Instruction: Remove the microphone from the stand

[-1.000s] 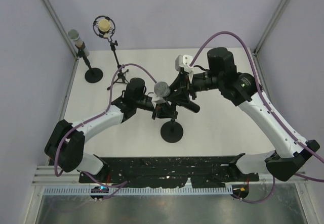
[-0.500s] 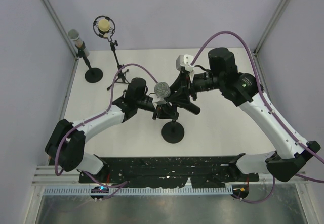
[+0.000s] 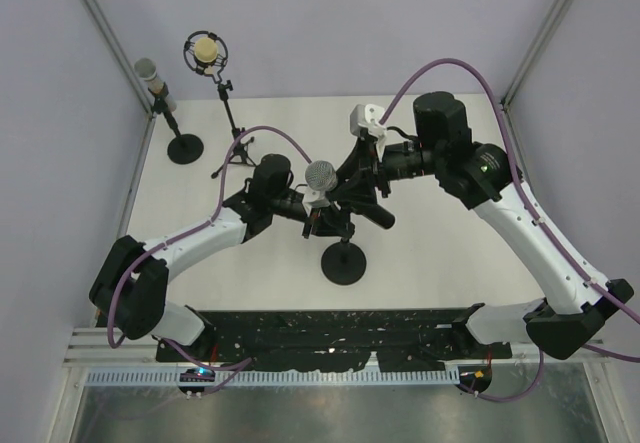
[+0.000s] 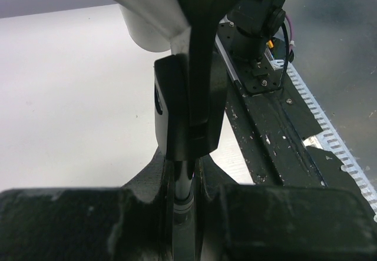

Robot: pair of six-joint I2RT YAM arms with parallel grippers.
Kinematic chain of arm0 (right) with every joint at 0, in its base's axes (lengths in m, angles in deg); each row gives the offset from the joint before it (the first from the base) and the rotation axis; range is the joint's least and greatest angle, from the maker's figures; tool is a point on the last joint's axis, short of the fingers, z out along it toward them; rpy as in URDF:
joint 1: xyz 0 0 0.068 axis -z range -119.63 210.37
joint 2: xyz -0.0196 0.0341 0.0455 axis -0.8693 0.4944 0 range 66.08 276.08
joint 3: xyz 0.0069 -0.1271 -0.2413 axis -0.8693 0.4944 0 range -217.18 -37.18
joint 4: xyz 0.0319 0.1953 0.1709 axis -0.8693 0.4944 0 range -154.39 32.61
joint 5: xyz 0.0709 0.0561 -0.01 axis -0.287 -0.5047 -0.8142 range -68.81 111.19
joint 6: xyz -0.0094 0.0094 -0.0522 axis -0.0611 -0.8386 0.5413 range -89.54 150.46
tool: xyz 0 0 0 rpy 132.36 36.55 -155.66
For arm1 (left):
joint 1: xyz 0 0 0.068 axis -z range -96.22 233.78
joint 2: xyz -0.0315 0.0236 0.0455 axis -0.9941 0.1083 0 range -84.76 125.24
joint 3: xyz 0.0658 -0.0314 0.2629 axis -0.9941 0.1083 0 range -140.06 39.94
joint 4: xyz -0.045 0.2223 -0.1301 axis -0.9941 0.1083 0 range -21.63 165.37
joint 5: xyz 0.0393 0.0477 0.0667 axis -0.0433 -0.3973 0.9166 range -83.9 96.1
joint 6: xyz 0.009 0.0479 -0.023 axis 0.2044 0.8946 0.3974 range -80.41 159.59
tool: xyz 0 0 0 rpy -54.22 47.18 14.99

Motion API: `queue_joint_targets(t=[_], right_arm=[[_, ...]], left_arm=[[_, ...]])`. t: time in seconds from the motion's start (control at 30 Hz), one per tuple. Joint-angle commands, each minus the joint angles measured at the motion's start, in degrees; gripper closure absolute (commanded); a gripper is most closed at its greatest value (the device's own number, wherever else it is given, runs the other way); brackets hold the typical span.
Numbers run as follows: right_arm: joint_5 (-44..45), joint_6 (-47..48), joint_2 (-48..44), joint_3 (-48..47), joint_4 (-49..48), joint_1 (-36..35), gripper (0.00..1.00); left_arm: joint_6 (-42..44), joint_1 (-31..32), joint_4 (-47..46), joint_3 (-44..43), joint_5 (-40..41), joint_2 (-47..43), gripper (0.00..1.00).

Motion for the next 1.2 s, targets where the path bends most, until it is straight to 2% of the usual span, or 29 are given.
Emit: queue_joint_targets(t=[0.0,0.07,0.13,0.2,0.37,0.57,0.87,1.17], right_arm=[[-5.1,-2.2,-4.1,-4.7,-12.5,0.1,0.82],[-4.6,-1.6,-5.1,-2.9,-12.9,0.5,0.82],[-4.1,-1.2,-6.2,-0.6,-13.7,0.8,0.82],[-4.0,-1.2,-7.3,1.5,-14.6,1.3,0.82],[-4.5,-3.6,-9.0,5.3,-18.4,3.6,0.82],[-6.0,-9.7,-10.5,11.0,-26.0,6.1,0.82],[-7.5,-14.9,-11.0,16.2,-32.9,7.1,0.83],[-8.5,-16.6,-10.8,17.6,-35.4,7.3,0.82]], left_arm=[[-1.1,0.5,4.8,-0.9,4.1,1.9,0.89],[-3.0,0.0,3.9,-1.6,4.0,1.9,0.66],[-6.0,-1.0,0.9,-1.2,3.2,1.7,0.48],[-8.8,-2.0,-2.9,-0.1,2.1,1.2,0.36],[-12.6,-4.0,-9.8,3.3,-0.7,-1.8,0.21],[-30.8,-7.4,-31.8,6.7,-2.0,-4.5,0.14],[-35.3,-7.3,-35.0,5.6,1.4,-5.8,0.11],[-38.9,-5.2,-36.3,3.5,2.8,-3.6,0.17]])
